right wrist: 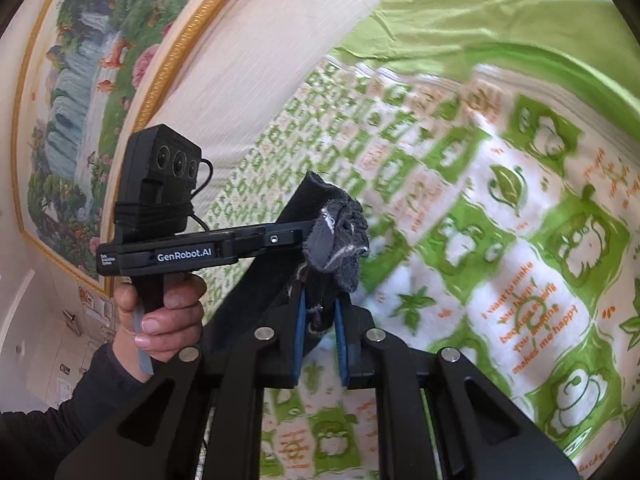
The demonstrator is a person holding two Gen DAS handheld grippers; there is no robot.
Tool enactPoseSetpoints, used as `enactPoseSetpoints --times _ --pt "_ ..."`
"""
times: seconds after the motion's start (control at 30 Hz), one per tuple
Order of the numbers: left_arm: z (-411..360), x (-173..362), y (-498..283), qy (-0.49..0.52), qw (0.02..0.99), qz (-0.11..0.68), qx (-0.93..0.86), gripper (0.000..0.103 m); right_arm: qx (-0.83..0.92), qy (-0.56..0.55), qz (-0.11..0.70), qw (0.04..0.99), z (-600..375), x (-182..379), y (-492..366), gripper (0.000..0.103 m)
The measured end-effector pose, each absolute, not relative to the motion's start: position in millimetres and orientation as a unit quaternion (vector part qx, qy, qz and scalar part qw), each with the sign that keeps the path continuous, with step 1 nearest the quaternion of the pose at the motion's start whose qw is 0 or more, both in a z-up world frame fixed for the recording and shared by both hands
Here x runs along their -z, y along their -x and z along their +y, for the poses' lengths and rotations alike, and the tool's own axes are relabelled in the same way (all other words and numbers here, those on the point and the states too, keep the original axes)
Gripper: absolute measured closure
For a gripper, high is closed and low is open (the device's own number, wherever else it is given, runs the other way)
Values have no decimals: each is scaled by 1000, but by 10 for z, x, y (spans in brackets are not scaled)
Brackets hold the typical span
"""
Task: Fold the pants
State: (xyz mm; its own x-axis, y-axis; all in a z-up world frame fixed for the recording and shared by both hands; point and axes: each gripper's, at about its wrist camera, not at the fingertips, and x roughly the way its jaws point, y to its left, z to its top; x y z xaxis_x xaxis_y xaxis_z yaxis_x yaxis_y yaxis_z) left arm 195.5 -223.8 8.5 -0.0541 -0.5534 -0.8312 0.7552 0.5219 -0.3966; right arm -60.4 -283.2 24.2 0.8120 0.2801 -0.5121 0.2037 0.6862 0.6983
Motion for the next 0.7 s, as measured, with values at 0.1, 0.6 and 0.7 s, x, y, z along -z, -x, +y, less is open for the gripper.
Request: enactPoseSetpoints --times 0.1,0.6,0.7 --pt "-2096 -322 -1895 -73 697 524 484 93 -50 -380 291 877 -2724 -428 581 88" --pt "-807 -901 -1550 18 768 450 456 93 -197 -275 274 900 -1808 -1068 143 88" --pt "-522 -826 -1543 48 776 445 445 93 -223 -263 284 895 -1637 -1057 39 88"
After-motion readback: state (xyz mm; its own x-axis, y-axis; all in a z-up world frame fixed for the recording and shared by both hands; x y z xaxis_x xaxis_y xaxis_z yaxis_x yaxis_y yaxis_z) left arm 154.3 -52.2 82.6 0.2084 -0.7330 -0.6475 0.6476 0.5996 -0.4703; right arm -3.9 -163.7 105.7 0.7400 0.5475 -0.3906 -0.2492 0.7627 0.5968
